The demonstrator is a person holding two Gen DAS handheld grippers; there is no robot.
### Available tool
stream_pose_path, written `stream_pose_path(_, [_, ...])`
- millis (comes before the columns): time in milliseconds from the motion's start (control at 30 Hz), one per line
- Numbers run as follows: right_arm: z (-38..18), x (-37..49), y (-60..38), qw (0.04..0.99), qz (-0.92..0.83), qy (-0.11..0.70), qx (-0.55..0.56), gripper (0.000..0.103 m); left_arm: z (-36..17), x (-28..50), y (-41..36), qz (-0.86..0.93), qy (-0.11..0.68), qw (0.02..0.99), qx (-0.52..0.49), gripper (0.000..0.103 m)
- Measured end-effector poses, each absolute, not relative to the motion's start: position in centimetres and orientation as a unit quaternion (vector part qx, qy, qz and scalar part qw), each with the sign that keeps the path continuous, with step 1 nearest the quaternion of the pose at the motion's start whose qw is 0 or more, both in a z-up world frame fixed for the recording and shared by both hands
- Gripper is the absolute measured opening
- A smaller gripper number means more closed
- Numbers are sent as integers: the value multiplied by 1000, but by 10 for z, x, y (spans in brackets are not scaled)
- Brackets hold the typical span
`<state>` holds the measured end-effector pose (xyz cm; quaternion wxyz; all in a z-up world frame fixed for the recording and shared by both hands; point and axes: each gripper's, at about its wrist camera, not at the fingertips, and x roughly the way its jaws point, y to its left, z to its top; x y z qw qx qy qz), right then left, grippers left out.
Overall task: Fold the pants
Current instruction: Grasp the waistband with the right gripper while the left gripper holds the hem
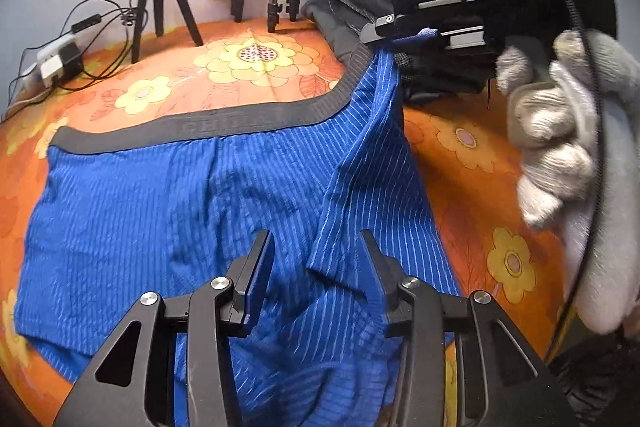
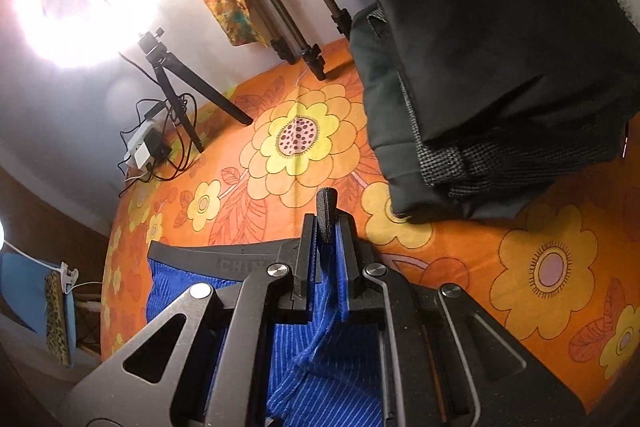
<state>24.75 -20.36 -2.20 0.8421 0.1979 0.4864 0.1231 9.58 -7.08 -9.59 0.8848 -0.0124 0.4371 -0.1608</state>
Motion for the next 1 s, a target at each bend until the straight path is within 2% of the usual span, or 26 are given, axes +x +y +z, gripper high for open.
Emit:
stream_pose_path(367, [-28,247,-225,839,114,491,206,9,-107,104,-81,-146,441,886,2,40])
stream_pose_path(400, [-28,247,-227,838,113,491,208,9,-107,103,-82,-146,441,885,3,36])
stream_pose_path(500, [-28,247,-228,838,113,490,210,9,-107,100,-86,-147,431,890,14,15])
stream_pose_path(600, [-27,247,-226,839,114,489,210,9,-102,96,-86,-145,417,897,19,4])
stream_pose_path(1000, [-20,249,-219,838,115,485,220,9,-57,56,-65,-178,364,914,-27,3])
